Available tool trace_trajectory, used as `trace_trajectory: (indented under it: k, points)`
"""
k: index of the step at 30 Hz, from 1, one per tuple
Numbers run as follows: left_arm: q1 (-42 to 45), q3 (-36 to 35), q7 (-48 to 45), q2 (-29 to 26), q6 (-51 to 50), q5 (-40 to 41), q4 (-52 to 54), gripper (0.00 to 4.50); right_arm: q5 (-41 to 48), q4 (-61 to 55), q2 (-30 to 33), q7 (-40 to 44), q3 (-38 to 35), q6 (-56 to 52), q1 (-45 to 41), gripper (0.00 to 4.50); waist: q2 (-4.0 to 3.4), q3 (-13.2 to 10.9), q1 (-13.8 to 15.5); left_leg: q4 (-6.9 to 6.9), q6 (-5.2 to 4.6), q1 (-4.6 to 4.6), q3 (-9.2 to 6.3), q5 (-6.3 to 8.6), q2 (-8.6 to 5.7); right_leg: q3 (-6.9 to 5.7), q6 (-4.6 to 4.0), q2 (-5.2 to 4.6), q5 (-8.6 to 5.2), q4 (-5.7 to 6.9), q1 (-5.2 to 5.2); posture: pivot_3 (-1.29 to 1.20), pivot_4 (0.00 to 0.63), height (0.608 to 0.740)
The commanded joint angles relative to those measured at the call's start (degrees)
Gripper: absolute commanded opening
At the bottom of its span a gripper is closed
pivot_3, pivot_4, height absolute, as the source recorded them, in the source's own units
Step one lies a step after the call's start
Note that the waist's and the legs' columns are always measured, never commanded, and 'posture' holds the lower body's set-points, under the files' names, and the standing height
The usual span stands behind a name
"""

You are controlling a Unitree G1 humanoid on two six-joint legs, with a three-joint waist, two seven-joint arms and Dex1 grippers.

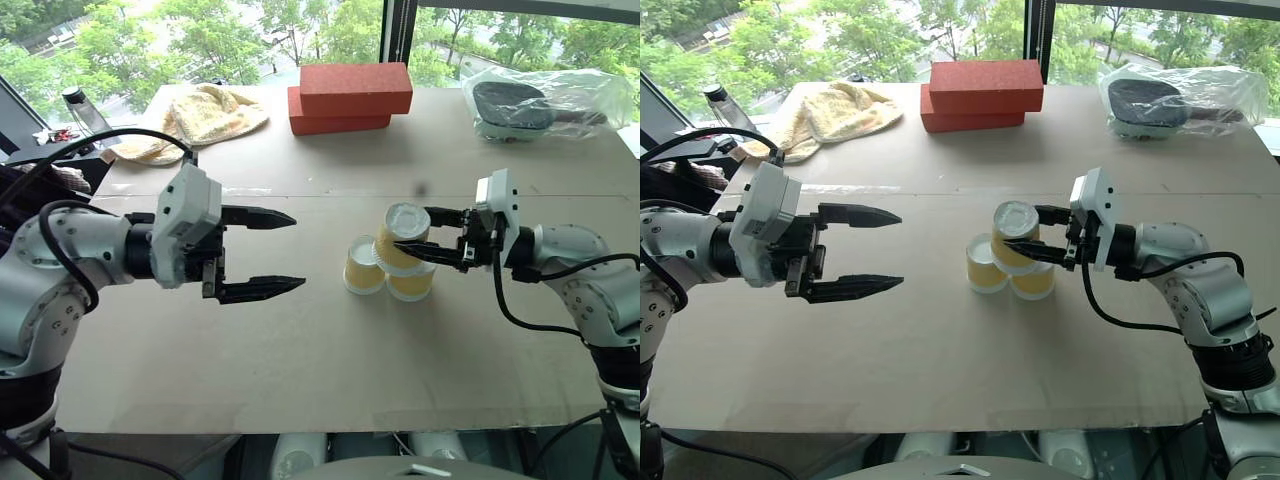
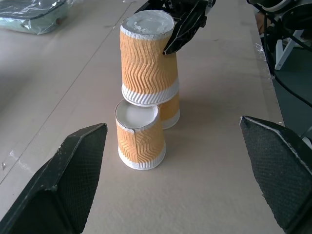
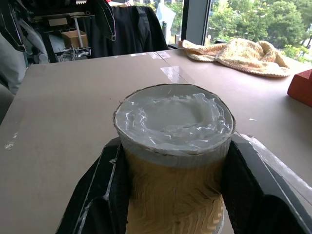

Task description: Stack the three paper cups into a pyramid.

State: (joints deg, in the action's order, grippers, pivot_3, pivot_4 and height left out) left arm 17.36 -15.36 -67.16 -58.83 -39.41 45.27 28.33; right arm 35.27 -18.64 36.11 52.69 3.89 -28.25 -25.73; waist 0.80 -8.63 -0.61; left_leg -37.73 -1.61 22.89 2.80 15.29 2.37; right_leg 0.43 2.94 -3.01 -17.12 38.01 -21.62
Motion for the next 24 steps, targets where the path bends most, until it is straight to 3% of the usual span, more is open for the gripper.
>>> trace_trajectory:
  k: [1, 2, 3, 7, 13, 16, 19, 21, 24]
  points:
    - [0.47, -1.97, 0.31, -0.73, 1.09, 0.74, 1.14, 4.5, -1.04, -0.16, -0.47, 0.65, -0.66, 1.64, -1.04, 2.07, 0.0, 0.0, -0.01, 0.0, 0.0, 0.0, 0.0, 0.0, 0.0, -0.01, 0.0, 0.0, 0.0, 0.0, 0.0, 0.0, 0.15, 0.73]
    - [0.52, -1.92, 0.39, -0.71, 1.12, 0.7, 1.1, 4.5, -1.06, -0.11, -0.65, 0.9, -0.77, 1.63, -1.08, 2.07, 0.0, 0.0, -0.01, 0.0, 0.01, 0.0, -0.01, 0.0, 0.0, -0.01, 0.0, 0.0, 0.0, 0.0, 0.0, 0.0, 0.15, 0.73]
    - [0.51, -1.92, 0.4, -0.72, 1.2, 0.6, 1.01, 4.5, -1.03, -0.1, -0.83, 1.03, -0.89, 1.57, -1.16, 2.79, 0.0, 0.0, -0.01, 0.0, 0.01, 0.0, -0.01, -0.01, 0.0, -0.02, 0.0, 0.0, 0.0, 0.0, 0.0, 0.0, 0.15, 0.73]
    - [0.46, -2.05, 0.58, -0.8, 1.44, 0.31, 0.63, 4.5, 0.32, -0.98, -0.71, 1.35, -2.24, 0.67, -1.29, 4.47, 0.0, 0.0, -0.01, 0.0, 0.15, 0.0, -0.01, -0.08, 0.0, -0.02, 0.0, -0.01, 0.0, 0.0, 0.0, 0.0, 0.15, 0.73]
    - [-1.2, -3.26, 1.91, 0.12, 0.3, 1.91, 0.66, 4.5, 4.65, -4.72, 3.55, 2.55, -9.79, -0.6, 4.63, 4.47, 0.01, 0.0, 0.37, 0.0, 0.15, 0.03, -0.03, -0.09, 0.0, -0.05, 0.0, -0.03, 0.0, -0.02, 0.01, 0.0, 0.15, 0.73]
    - [-8.05, -4.85, 5.24, 1.6, 1.11, -1.62, 1.59, 4.5, 7.8, -6.63, 8.23, 6.53, -15.19, -2.06, 12.94, 4.47, 0.01, 0.0, 0.41, 0.03, 0.15, 0.05, -0.03, -0.08, -0.01, -0.03, 0.0, -0.08, 0.0, -0.07, 0.01, 0.0, 0.15, 0.73]
    - [-14.66, -5.74, 8.62, 4.89, 1.34, -2.16, 2.91, 4.5, 7.17, -5.67, 8.26, 6.56, -18.68, 0.4, 19.93, 4.47, 0.05, 0.0, 0.25, 0.09, -0.01, 0.01, -0.03, 0.0, 0.0, 0.1, 0.01, -0.11, 0.0, -0.09, 0.04, 0.0, 0.15, 0.73]
    - [-17.58, -5.68, 11.87, 9.6, 3.44, -2.75, 3.02, 4.5, 5.36, -3.53, 6.09, 8.08, -20.46, 5.85, 24.42, 4.47, 0.07, -0.01, -0.03, 0.08, -0.02, -0.03, -0.04, 0.01, 0.03, 0.21, 0.0, -0.09, 0.0, -0.01, 0.04, 0.0, 0.15, 0.73]
    - [-22.07, -2.05, 20.77, 20.59, 11.03, -9.79, 1.3, 4.5, -0.61, 5.28, 1.96, 9.1, -21.44, 16.22, 30.82, 4.47, 0.09, 0.11, 0.08, 0.08, -0.03, -0.22, -0.05, 0.02, 0.02, 0.2, -0.01, -0.09, 0.01, 0.0, 0.2, 0.0, 0.15, 0.73]
